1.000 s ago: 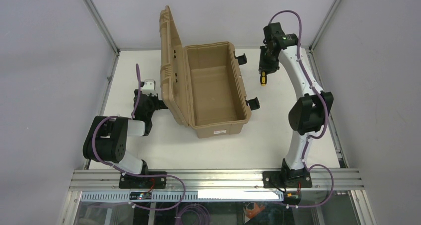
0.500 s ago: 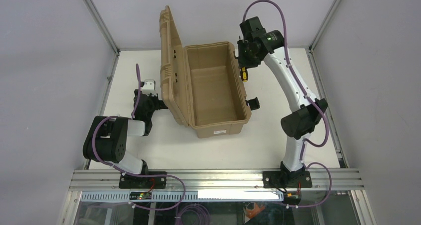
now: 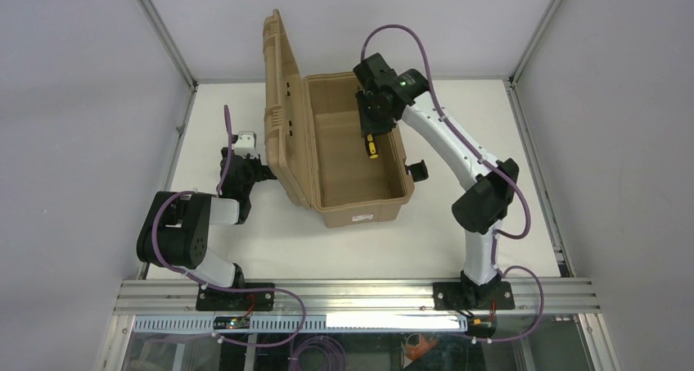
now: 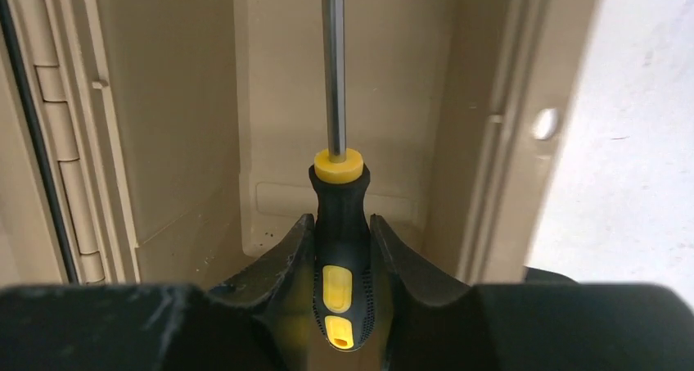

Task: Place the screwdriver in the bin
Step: Place the screwdriver in the bin.

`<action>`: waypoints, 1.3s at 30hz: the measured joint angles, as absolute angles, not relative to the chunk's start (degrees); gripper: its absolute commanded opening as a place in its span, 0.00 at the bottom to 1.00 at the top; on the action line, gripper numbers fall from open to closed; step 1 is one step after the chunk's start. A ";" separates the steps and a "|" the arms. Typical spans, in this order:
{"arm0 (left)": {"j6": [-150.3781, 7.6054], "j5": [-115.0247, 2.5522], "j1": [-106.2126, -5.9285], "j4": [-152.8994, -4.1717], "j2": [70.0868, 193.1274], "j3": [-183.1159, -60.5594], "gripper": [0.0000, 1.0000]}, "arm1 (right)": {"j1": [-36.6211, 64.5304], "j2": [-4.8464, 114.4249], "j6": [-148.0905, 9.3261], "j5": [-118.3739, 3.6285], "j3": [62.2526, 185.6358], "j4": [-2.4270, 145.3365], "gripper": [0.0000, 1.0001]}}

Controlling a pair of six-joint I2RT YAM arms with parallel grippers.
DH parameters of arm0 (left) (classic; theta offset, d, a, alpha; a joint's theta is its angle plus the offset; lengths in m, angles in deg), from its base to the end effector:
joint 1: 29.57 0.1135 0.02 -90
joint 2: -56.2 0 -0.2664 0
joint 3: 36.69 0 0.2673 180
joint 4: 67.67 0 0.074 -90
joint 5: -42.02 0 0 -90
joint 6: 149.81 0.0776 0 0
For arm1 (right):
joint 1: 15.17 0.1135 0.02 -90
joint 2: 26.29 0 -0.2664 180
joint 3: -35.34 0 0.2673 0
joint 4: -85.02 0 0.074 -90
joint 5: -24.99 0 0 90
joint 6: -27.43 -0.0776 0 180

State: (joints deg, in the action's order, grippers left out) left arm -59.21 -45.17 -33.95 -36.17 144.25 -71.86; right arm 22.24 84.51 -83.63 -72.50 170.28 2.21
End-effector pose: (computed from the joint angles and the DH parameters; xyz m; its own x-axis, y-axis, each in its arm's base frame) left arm 0.3127 -0.0201 0.1114 -0.3631 0.0383 -0.9309 0.0346 0.9990 0.0276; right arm 0.3533 0.2575 0.3429 -0.8303 -0.1865 -0.5252 -0.2680 0.9598 0.0829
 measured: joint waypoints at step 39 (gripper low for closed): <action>-59.21 -45.17 -33.95 -36.17 144.25 -71.86 0.99 | 26.94 104.23 -91.67 -70.29 157.67 20.19 0.19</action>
State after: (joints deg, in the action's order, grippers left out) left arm -59.21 -45.17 -33.95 -36.17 144.25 -71.86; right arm 26.94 104.23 -91.67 -70.29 157.67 20.19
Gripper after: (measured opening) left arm 0.992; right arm 0.295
